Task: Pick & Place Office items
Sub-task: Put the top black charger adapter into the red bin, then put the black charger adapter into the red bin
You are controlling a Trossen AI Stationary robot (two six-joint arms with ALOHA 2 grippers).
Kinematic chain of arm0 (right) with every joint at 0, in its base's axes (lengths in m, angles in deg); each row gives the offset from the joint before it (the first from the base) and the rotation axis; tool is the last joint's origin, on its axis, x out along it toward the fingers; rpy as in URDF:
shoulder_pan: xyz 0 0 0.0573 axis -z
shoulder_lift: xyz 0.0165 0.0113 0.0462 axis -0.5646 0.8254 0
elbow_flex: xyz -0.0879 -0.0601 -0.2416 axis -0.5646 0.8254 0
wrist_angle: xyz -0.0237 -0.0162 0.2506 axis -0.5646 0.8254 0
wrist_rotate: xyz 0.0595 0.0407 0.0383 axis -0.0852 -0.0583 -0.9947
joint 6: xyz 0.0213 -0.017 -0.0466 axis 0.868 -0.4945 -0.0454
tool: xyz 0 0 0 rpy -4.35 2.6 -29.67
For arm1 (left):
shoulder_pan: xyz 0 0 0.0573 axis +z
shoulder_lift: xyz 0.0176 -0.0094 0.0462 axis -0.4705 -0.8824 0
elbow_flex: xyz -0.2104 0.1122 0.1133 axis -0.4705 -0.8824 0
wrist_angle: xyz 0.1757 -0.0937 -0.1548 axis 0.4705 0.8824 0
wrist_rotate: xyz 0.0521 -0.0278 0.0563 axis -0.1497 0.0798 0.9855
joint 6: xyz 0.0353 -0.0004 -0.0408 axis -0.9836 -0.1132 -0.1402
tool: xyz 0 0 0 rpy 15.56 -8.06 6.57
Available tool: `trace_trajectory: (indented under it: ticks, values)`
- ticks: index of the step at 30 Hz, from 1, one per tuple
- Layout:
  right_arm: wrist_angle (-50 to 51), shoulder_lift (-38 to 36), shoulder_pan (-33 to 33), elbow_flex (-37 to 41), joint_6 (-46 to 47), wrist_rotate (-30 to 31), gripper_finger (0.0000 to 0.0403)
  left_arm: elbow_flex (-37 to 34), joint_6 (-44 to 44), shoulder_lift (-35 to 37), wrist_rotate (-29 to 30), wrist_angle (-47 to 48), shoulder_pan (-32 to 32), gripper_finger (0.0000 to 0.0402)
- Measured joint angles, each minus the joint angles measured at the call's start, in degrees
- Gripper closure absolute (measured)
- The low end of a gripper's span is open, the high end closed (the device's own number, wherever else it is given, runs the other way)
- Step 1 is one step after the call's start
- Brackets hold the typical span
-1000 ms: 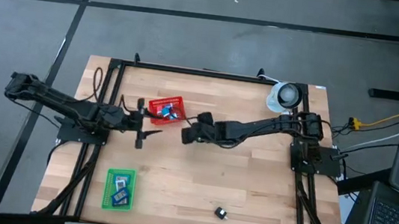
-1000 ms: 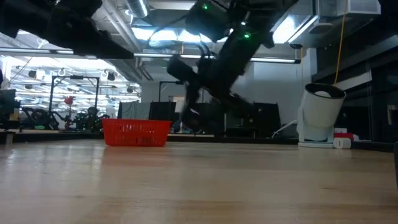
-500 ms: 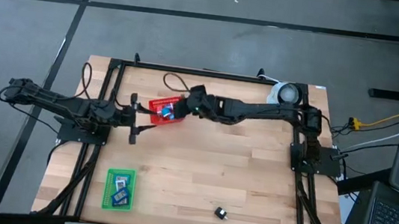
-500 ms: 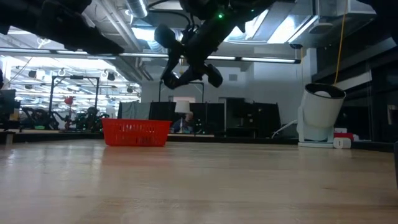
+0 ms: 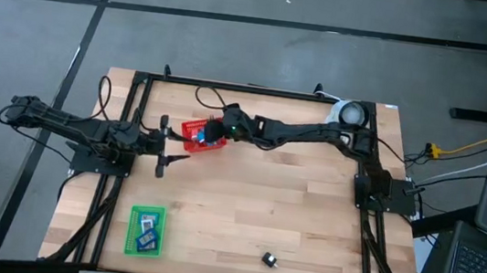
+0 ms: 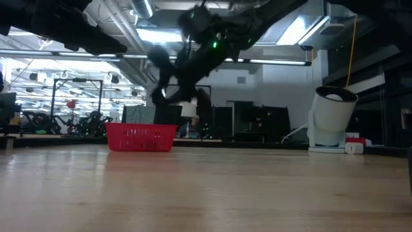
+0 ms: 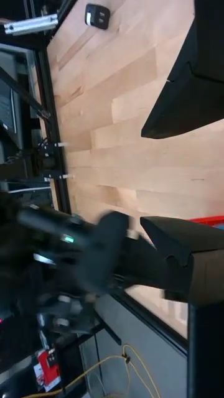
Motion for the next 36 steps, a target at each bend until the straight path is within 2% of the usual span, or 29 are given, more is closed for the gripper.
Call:
trace_trajectory:
  ticks: [6, 11, 17, 20, 30, 36]
  values:
    - [3.73, 5.99, 0.45, -6.87, 0.11, -2.29, 0.0257, 0.0, -0.16, -0.04, -0.45, 0.02, 0.0, 0.019]
    - [10.06, 8.72, 1.18, -14.64, -4.16, -2.64, 0.0251, 0.0, -0.26, -0.04, -0.47, 0.56, 0.0, 0.019]
    - [13.19, 8.66, 1.24, -19.29, -6.24, -1.83, 0.0151, 0.0, -0.27, -0.04, -0.39, 1.92, 0.0, 0.019]
    - [14.7, 8.31, 1.15, -21.57, -6.92, -1.6, 0.0125, -0.01, -0.28, -0.04, -0.36, 2.46, 0.0, 0.019]
    - [18.99, 8.37, -0.27, -23.07, -7.8, 0.11, 0.0145, -0.02, -0.22, -0.04, -0.41, 3.36, 0.0, 0.019]
    - [31.05, 7.63, -3.75, -23.07, -7.5, 1.34, 0.0156, -0.02, 0.31, -0.04, -0.43, 3.97, 0.0, 0.019]
